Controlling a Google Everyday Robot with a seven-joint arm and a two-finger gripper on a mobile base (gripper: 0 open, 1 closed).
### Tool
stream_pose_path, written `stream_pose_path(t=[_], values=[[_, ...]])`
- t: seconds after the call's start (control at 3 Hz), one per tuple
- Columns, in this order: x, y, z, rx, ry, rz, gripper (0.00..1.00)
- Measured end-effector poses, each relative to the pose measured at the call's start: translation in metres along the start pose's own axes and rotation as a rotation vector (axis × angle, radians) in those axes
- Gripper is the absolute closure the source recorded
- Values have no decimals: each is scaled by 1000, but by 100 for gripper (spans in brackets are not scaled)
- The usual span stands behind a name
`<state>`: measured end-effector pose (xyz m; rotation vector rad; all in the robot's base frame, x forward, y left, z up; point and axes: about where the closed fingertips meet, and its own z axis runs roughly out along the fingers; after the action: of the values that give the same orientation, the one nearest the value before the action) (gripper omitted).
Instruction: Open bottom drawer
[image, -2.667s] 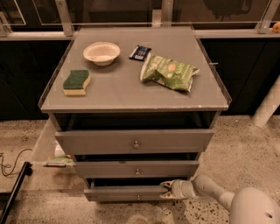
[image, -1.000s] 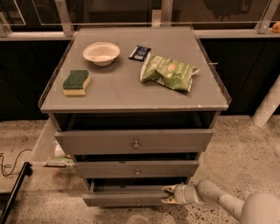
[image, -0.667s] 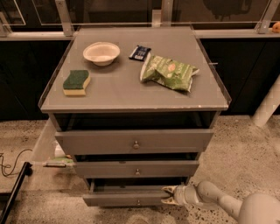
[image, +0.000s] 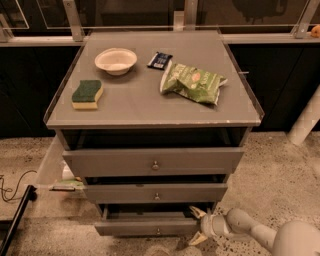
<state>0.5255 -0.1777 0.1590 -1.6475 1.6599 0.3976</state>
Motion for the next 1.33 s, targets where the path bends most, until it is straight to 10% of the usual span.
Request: stream_pose_path(t=[1.33], values=[[12,16,-12,-12,33,38,89]])
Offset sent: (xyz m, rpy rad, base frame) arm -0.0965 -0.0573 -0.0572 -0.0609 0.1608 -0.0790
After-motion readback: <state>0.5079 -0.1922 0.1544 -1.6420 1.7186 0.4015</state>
